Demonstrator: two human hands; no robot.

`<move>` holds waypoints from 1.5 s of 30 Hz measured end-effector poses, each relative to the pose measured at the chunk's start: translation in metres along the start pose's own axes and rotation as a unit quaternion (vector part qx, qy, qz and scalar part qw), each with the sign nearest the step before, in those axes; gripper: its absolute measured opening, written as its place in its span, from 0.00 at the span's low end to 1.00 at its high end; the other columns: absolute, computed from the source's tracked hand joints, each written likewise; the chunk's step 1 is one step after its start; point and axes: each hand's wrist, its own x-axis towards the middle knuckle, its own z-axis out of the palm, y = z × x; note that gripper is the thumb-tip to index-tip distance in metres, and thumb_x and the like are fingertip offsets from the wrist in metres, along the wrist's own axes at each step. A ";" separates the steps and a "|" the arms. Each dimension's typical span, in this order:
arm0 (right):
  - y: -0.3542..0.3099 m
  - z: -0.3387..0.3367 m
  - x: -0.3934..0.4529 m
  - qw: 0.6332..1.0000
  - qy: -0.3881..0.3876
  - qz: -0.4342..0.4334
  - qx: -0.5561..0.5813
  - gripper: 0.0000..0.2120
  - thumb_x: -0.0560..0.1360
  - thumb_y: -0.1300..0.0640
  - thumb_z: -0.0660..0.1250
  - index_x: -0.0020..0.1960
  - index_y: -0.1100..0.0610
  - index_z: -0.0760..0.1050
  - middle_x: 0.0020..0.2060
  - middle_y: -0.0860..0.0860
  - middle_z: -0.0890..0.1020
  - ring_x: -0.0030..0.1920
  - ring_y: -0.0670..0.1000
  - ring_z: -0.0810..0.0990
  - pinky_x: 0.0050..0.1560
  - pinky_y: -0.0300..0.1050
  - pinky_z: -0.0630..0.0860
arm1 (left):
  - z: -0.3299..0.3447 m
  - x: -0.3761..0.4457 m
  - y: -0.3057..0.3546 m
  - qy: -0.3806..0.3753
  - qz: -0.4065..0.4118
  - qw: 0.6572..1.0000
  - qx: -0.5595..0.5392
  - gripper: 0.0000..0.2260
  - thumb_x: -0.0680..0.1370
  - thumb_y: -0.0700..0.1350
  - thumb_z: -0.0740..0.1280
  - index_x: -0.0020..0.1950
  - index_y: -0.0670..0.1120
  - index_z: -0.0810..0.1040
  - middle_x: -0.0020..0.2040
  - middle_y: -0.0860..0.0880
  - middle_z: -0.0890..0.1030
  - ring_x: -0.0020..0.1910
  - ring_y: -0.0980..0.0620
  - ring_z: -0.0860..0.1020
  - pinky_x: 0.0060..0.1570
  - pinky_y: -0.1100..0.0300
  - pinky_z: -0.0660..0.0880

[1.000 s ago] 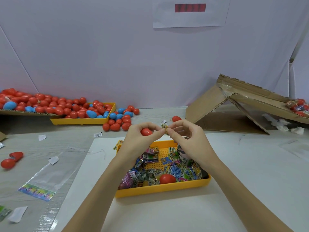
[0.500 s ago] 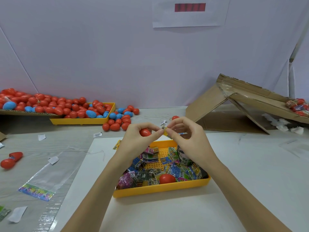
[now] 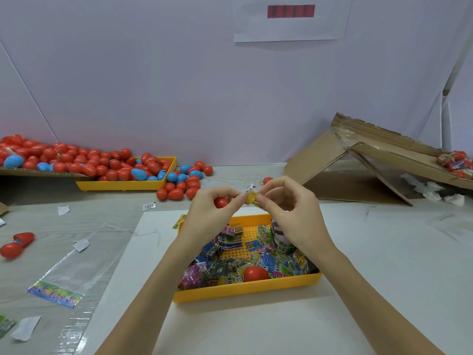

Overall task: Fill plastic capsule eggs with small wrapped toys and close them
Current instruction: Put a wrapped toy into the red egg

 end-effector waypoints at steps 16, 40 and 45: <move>0.001 0.000 0.000 0.998 -0.047 0.046 0.018 0.05 0.77 0.56 0.75 0.51 0.52 0.81 0.41 0.40 0.85 0.47 0.42 0.84 0.48 0.33 0.79 | -0.002 0.002 -0.004 -0.005 -0.003 1.000 -0.009 0.07 0.76 0.54 0.76 0.45 0.51 0.86 0.33 0.51 0.76 0.32 0.57 0.74 0.33 0.67 0.73; 0.001 -0.002 0.000 0.971 0.021 0.178 0.159 0.09 0.77 0.50 0.73 0.55 0.52 0.82 0.43 0.49 0.88 0.44 0.49 0.87 0.39 0.42 0.80 | 0.004 -0.003 0.005 -0.063 -0.009 0.988 -0.140 0.20 0.76 0.46 0.76 0.66 0.49 0.77 0.51 0.51 0.87 0.49 0.52 0.86 0.47 0.64 0.81; 0.000 0.000 0.000 0.981 0.010 0.146 0.131 0.06 0.78 0.52 0.73 0.54 0.51 0.82 0.42 0.48 0.87 0.42 0.46 0.85 0.39 0.38 0.79 | 0.002 -0.003 0.005 -0.075 0.001 0.990 -0.121 0.18 0.77 0.47 0.76 0.66 0.48 0.78 0.51 0.51 0.88 0.50 0.52 0.86 0.48 0.64 0.81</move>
